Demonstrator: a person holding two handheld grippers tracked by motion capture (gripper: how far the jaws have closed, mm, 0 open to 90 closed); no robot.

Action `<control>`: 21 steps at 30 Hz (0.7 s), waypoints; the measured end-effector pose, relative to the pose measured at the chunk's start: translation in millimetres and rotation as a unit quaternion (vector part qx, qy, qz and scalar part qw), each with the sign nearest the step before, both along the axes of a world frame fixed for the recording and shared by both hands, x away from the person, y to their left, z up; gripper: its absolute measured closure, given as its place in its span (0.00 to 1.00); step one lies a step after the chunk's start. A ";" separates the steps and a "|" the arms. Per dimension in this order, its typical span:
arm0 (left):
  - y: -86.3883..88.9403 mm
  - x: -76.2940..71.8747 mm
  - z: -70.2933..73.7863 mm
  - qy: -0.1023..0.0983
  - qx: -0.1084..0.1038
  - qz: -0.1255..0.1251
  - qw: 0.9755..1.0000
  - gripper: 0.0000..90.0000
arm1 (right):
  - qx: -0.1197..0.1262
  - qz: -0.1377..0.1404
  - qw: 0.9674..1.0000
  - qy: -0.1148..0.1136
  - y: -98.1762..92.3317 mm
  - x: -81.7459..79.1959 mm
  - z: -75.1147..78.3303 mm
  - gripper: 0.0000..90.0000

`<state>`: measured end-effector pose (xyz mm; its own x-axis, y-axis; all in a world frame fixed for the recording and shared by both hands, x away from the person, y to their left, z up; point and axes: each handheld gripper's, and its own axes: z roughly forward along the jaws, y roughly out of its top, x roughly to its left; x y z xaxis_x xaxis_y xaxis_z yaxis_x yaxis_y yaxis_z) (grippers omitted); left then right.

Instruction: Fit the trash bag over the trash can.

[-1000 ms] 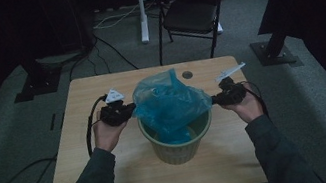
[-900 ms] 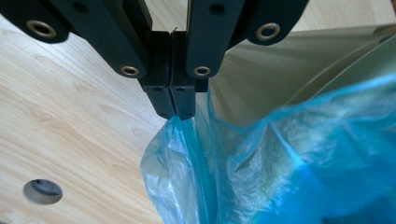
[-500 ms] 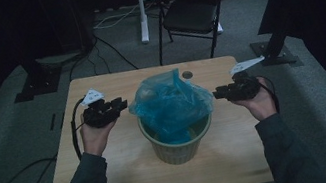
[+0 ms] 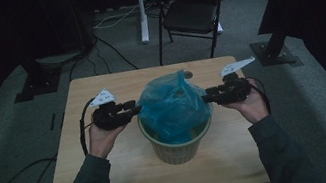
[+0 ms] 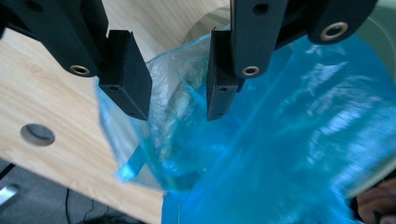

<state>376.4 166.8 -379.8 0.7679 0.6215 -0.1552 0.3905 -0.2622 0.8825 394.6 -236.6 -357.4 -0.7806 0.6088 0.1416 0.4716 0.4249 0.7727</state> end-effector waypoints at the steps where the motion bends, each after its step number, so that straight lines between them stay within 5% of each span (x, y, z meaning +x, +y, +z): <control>1: 0.0 -0.6 -0.8 0.001 0.000 0.000 1.000 0.71 | 0.003 0.002 1.000 0.004 0.3 0.4 -1.5 0.69; 14: 7.0 -18.6 4.1 -0.001 0.009 -0.014 1.000 0.98 | 0.011 0.030 0.999 0.014 -6.6 -15.4 3.1 1.00; 21: 14.6 -28.0 0.9 0.003 0.006 -0.015 1.000 0.99 | 0.008 0.037 0.999 0.020 -9.7 -21.5 1.0 1.00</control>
